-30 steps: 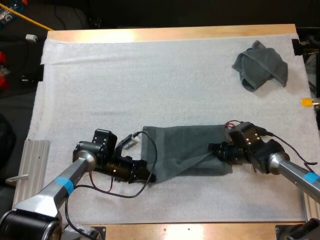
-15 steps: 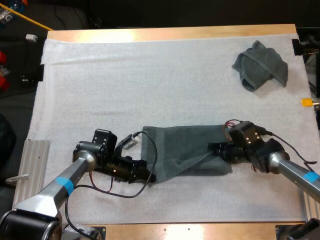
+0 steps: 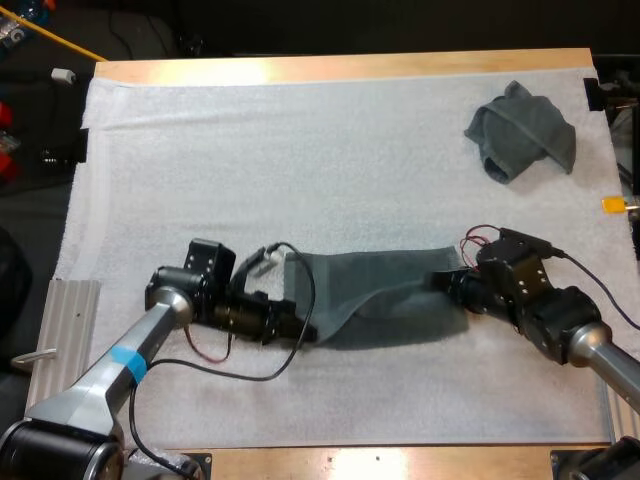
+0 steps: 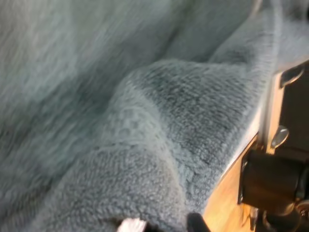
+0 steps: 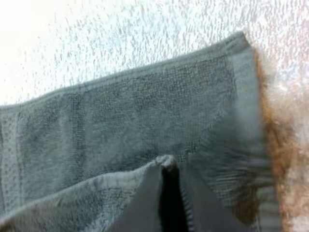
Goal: Pick towel from pile, fold and stack
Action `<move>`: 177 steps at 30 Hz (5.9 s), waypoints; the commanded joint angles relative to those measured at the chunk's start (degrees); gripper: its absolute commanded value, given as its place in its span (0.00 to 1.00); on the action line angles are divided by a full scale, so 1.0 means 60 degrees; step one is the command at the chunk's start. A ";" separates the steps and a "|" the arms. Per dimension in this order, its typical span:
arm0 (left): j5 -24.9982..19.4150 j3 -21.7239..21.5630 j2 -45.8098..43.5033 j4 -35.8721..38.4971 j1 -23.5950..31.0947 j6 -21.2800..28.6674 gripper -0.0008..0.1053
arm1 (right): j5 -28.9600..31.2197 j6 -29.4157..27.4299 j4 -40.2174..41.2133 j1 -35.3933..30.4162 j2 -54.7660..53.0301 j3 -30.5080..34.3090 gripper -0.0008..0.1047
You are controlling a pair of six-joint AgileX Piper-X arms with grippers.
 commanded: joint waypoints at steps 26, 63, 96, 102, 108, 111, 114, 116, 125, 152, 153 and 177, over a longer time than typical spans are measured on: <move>-0.2831 -0.0779 -0.0007 -0.2292 0.0097 -0.1345 0.01 | 0.1634 -0.0102 -0.0876 -0.0025 0.0721 0.0017 0.01; -0.2850 -0.1166 -0.4848 0.1254 0.0097 0.0231 0.61 | 0.0616 -0.2617 0.3542 -0.0025 -0.2089 -0.0844 0.58; -0.3404 -0.1166 -0.6493 0.3281 0.0097 0.0491 0.61 | -0.3719 -0.2683 0.1248 -0.2411 0.2972 -0.0844 0.58; -0.3404 -0.1166 -0.6493 0.3281 0.0097 0.0491 0.61 | -0.4424 -0.2683 0.1035 -0.2411 0.3271 -0.0844 0.46; -0.3404 -0.1166 -0.6493 0.3281 0.0097 0.0491 0.61 | -0.4519 -0.2615 0.1325 -0.2411 0.3276 -0.0844 0.31; -0.3404 -0.1166 -0.6493 0.3281 0.0097 0.0491 0.61 | -0.4519 -0.2684 0.1516 -0.2411 0.3276 -0.0844 0.29; -0.3404 -0.1166 -0.6493 0.3281 0.0097 0.0491 0.61 | -0.4594 -0.2685 0.1541 -0.2411 0.3276 -0.0844 0.11; -0.3404 -0.1166 -0.6493 0.3281 0.0097 0.0491 0.61 | -0.4731 -0.2685 0.1541 -0.2411 0.3276 -0.0844 0.01; -0.3404 -0.1166 -0.6493 0.3281 0.0097 0.0491 0.61 | -0.3662 -0.2685 0.1692 -0.2411 0.2273 -0.0844 0.01; -0.3384 -0.1166 -0.6493 0.3501 0.0097 0.0731 0.61 | 0.0390 -0.3977 0.4284 -0.0831 -0.0263 -0.2430 0.01; -0.3384 -0.1166 -0.6493 0.3501 0.0097 0.0731 0.61 | 0.0390 -0.3840 0.4211 -0.0424 -0.0114 -0.2584 0.01; -0.2525 -0.1166 -0.6493 0.3501 0.0097 0.0752 0.61 | -0.1515 -0.0775 0.2233 0.2692 0.4393 -0.4785 0.01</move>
